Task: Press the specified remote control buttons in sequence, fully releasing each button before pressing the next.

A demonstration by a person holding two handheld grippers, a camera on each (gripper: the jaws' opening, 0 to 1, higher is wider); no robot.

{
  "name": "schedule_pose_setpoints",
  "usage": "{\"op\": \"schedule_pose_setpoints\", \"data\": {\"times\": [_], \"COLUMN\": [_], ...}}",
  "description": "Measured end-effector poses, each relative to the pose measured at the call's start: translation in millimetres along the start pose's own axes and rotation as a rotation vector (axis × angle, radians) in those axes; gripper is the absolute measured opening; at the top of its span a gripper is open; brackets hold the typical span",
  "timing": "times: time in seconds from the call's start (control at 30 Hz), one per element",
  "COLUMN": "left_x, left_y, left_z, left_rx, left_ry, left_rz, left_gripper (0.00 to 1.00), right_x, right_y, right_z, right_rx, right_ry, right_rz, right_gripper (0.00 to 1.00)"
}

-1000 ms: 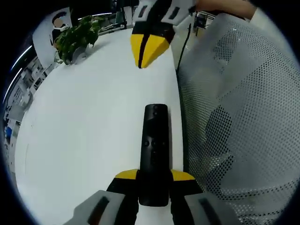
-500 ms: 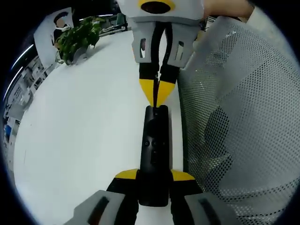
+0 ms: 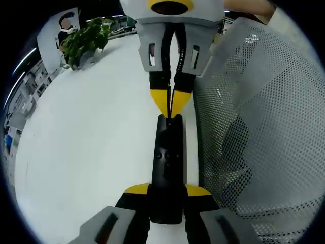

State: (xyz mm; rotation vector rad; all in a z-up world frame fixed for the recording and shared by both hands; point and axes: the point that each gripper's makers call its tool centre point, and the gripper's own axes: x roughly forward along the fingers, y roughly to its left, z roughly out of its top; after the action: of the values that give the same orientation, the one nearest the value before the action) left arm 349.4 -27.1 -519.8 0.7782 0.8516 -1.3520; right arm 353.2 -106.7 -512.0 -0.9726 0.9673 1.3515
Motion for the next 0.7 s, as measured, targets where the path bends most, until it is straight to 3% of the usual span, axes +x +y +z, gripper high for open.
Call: {"op": "schedule_pose_setpoints", "data": {"times": [0.3,0.43,0.53,0.6,0.7], "left_x": [0.3,0.4,0.4,0.4,0.5], "left_y": [-0.2,-0.2,-0.3,-0.3,-0.2], "left_z": [0.2,0.3,0.5,0.4,0.3], "left_rx": [0.01,0.014,0.017,0.017,0.009], "left_ry": [0.002,-0.009,-0.004,-0.004,-0.004], "left_rz": [0.001,-0.001,0.0,0.0,0.0], "left_gripper": [0.24,0.24,0.24,0.24,0.24], "right_x": [0.6,-0.3,-0.8,-1.3,-1.8], "right_y": [-0.9,-0.2,-1.2,-1.4,-1.0], "right_z": [-0.5,-1.2,-1.1,-1.8,-0.4], "right_rx": [0.057,0.081,0.154,0.198,0.191], "right_ry": [0.011,-0.033,-0.083,-0.093,-0.093], "right_rz": [0.039,0.015,0.004,0.007,0.003], "right_gripper": [0.0,0.0,0.0,0.0,0.0]}}
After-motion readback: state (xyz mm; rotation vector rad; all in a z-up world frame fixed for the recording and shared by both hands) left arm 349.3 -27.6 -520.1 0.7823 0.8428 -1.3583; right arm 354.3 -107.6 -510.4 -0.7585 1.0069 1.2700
